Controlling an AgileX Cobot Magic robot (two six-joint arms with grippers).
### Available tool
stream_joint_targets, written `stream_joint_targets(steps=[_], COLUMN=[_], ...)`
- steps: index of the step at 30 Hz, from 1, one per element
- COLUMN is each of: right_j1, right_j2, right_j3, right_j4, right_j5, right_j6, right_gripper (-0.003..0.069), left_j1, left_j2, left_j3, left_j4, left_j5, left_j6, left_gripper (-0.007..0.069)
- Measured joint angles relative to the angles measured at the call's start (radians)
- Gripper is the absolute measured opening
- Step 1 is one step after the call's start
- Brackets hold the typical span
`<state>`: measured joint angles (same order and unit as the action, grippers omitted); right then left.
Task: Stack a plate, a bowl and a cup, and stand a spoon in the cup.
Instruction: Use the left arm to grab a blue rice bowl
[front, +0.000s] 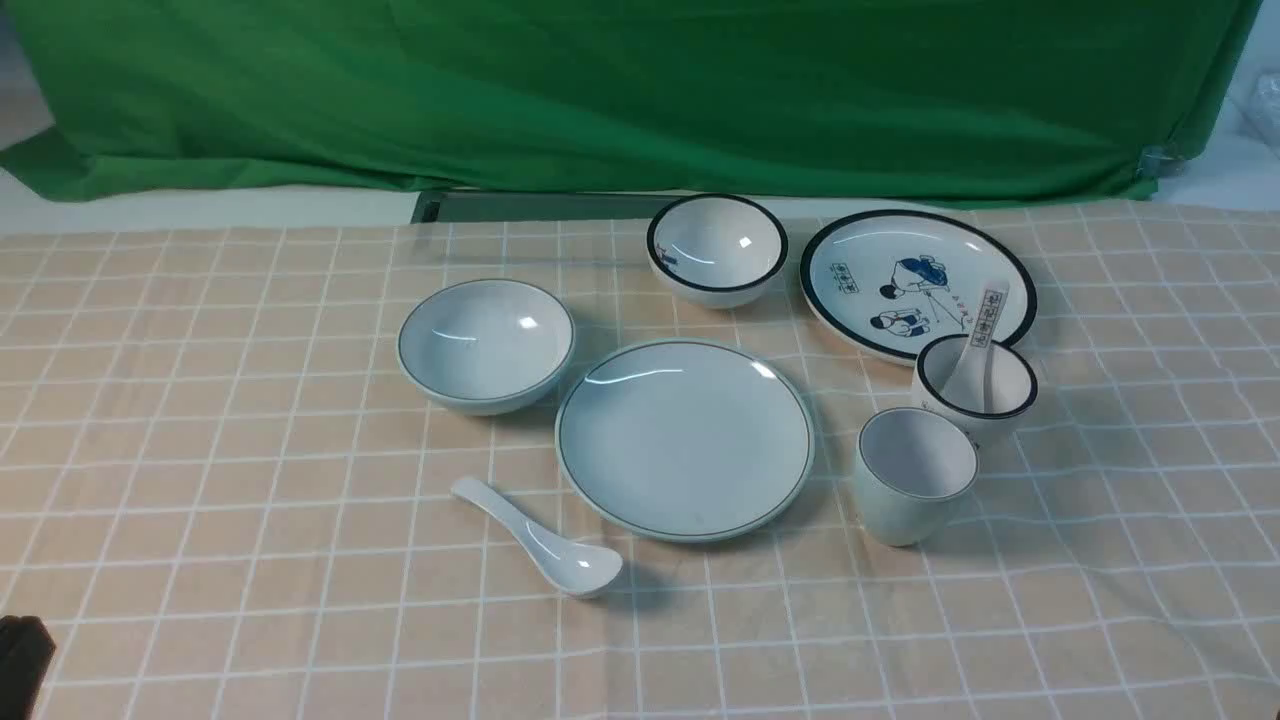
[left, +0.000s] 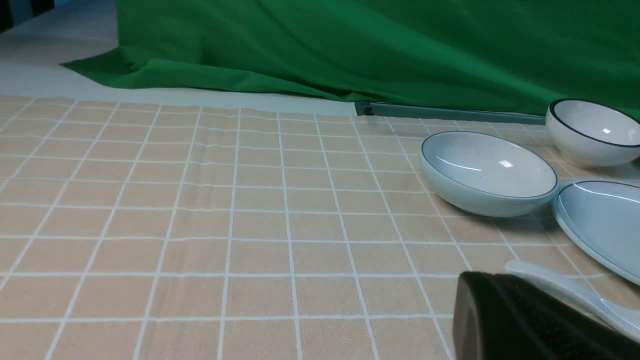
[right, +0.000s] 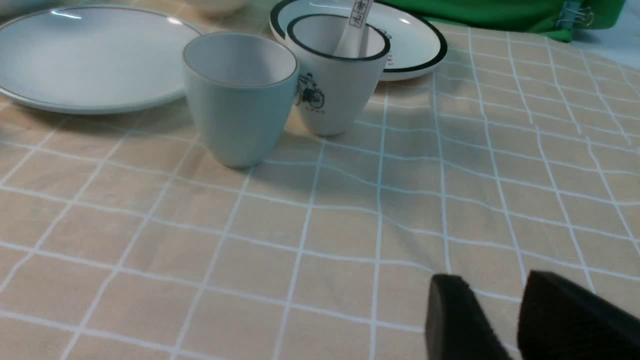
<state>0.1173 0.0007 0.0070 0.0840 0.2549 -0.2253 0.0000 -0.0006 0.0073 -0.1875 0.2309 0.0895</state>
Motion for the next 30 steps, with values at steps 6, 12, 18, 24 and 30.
stream_joint_targets(steps=[6, 12, 18, 24, 30], right_j1=[0.000, 0.000, 0.000, 0.000, 0.000], right_j2=[0.000, 0.000, 0.000, 0.000, 0.000], right_j3=[0.000, 0.000, 0.000, 0.000, 0.000], right_j4=[0.000, 0.000, 0.000, 0.000, 0.000], right_j5=[0.000, 0.000, 0.000, 0.000, 0.000], right_j6=[0.000, 0.000, 0.000, 0.000, 0.000], right_gripper=[0.0237, 0.0237, 0.0237, 0.0237, 0.0237], left_j1=[0.000, 0.000, 0.000, 0.000, 0.000], left_j2=[0.000, 0.000, 0.000, 0.000, 0.000], left_j3=[0.000, 0.000, 0.000, 0.000, 0.000], left_j4=[0.000, 0.000, 0.000, -0.158, -0.547], left_j5=[0.000, 0.000, 0.000, -0.067, -0.225], left_j6=[0.000, 0.000, 0.000, -0.075, -0.184], left_gripper=[0.0004, 0.0004, 0.0004, 0.0004, 0.0004])
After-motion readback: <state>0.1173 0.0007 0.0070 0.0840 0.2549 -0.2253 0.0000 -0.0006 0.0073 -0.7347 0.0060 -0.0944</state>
